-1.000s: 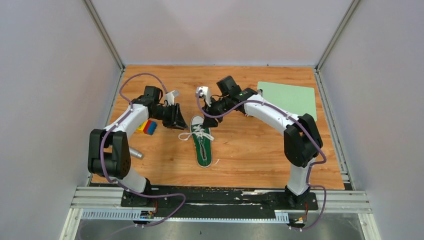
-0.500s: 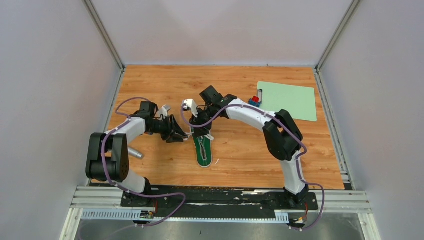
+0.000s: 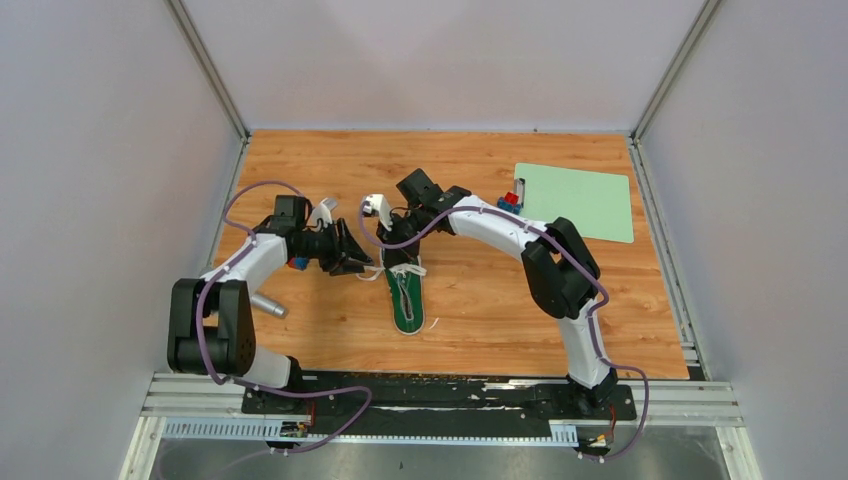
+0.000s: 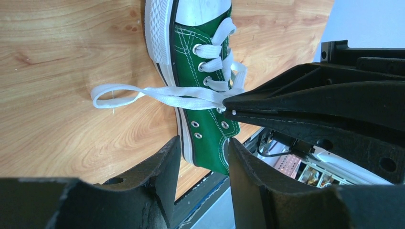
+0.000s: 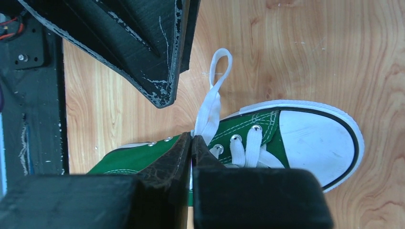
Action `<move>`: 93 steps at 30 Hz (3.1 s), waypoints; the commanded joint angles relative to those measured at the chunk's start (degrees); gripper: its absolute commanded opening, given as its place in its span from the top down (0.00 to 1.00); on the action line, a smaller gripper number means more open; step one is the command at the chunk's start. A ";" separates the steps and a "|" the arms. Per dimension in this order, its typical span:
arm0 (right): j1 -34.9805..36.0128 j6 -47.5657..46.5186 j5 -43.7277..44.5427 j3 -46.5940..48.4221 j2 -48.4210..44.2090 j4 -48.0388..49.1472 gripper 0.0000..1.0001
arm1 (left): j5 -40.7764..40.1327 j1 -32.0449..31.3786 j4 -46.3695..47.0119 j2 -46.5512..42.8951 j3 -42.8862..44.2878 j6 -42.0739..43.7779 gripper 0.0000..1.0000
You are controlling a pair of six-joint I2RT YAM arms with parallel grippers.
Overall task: Tie the shoes
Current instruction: Adjust the shoelace on the shoe.
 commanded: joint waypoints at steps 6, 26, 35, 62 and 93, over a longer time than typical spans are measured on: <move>1.51 5.49 -6.24 4.88 -0.72 1.91 0.99 | -1.83 0.46 -1.14 -3.34 -2.08 0.39 0.51; 1.44 9.13 -0.12 1.05 -4.92 2.86 0.63 | 2.24 0.61 3.40 0.06 -2.58 -0.36 0.57; 1.11 5.69 5.64 -10.61 -12.37 2.57 0.64 | 10.67 -2.39 13.45 4.16 -4.29 -3.46 0.65; -5.24 9.92 2.46 -7.29 -9.06 1.23 0.73 | 5.39 -7.72 -6.90 16.14 16.98 10.42 0.54; -3.35 -0.38 -3.39 -1.63 -5.82 -0.50 0.65 | 4.80 -0.13 -8.96 13.86 18.72 18.78 0.55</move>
